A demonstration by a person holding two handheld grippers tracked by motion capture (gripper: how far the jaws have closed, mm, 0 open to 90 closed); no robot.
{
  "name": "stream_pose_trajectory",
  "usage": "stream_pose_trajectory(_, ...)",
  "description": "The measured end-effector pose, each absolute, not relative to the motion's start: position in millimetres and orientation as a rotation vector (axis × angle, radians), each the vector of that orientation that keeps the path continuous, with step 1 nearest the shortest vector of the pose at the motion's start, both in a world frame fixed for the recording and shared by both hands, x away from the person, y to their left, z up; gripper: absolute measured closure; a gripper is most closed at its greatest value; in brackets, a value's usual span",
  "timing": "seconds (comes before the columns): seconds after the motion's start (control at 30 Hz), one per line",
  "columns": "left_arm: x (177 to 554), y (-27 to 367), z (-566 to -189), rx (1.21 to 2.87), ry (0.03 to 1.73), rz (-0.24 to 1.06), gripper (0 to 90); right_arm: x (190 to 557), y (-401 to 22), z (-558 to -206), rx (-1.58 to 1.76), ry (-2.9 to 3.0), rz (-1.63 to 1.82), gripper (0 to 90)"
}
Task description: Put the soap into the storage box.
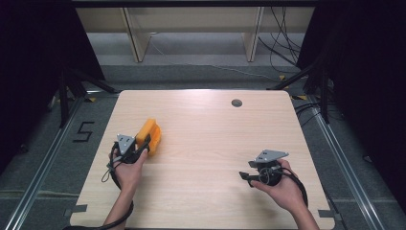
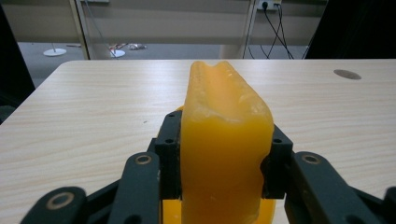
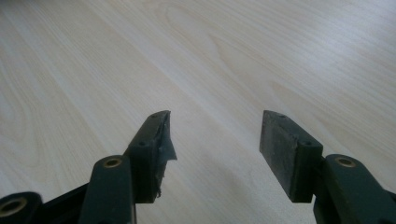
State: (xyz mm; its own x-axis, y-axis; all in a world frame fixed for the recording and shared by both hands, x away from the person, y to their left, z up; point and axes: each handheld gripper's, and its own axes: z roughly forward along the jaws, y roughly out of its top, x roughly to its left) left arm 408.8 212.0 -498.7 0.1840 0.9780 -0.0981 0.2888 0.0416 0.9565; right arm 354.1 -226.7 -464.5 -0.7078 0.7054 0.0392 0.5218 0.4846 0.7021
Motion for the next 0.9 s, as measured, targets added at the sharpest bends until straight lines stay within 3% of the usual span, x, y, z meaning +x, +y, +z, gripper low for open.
stream_pose_trajectory(0.2, 410.5, 210.5, -490.8, 1.524, 1.309, 0.858, 53.2, 355.3, -227.0, -464.9, 1.027, 2.478, 1.045, 43.7)
stream_pose_trajectory(0.37, 411.6, 211.8, -481.3, 1.573, 1.341, 0.851, 42.2, 355.0, -226.7, -465.1, 1.027, 2.479, 1.049, 43.6)
stream_pose_trajectory(0.57, 412.0, 213.6, -470.7, 1.618, 1.4, 0.782, 33.9, 354.9, -226.1, -466.2, 1.03, 2.463, 1.05, 43.3)
stream_pose_trajectory(0.83, 417.8, 221.3, -469.2, 1.637, 1.45, 0.679, 29.3, 355.5, -226.3, -466.9, 1.024, 2.479, 1.051, 43.1)
stream_pose_trajectory(0.9, 420.6, 223.8, -469.9, 1.671, 1.443, 0.698, 34.8, 355.5, -225.3, -468.7, 1.027, 2.464, 1.057, 43.0)
